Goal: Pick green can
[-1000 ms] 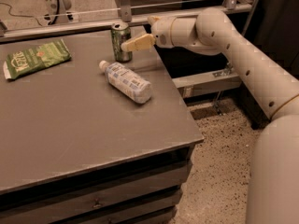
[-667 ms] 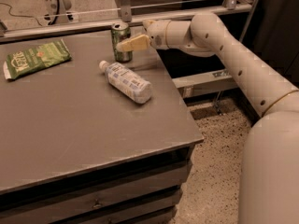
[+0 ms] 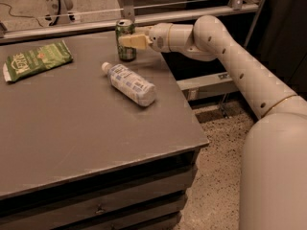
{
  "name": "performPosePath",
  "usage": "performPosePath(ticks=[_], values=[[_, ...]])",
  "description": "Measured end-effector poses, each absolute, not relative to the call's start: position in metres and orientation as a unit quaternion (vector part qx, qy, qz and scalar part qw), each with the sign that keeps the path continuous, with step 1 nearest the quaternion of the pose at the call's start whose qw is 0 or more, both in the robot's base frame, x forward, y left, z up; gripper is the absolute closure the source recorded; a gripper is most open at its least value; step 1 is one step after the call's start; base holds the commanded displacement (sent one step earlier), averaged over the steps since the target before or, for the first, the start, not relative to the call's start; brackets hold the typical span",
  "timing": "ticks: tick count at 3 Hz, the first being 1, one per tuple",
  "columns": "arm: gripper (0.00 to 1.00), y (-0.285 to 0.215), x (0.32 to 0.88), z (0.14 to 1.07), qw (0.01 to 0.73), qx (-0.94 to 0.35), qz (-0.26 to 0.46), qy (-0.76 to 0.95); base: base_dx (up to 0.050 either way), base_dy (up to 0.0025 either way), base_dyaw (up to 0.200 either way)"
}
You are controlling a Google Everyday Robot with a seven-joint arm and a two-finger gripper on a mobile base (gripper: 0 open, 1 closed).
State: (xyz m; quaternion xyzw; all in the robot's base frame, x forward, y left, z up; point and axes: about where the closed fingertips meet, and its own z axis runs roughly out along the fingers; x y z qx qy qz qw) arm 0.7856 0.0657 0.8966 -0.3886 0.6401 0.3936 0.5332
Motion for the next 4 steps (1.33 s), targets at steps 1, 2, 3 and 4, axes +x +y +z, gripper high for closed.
performPosePath(ticks=[1, 2, 3, 4], values=[[0.64, 0.065, 0.777, 0.907, 0.539, -0.389, 0.406, 0.628, 0.000, 0.00000, 0.000], [0.87, 0.060, 0.768, 0.932, 0.556, -0.396, 0.409, 0.606, 0.000, 0.00000, 0.000], [1.00, 0.045, 0.760, 0.964, 0.576, -0.410, 0.404, 0.580, 0.000, 0.00000, 0.000], [1.00, 0.043, 0.759, 0.969, 0.579, -0.413, 0.404, 0.576, 0.000, 0.00000, 0.000]])
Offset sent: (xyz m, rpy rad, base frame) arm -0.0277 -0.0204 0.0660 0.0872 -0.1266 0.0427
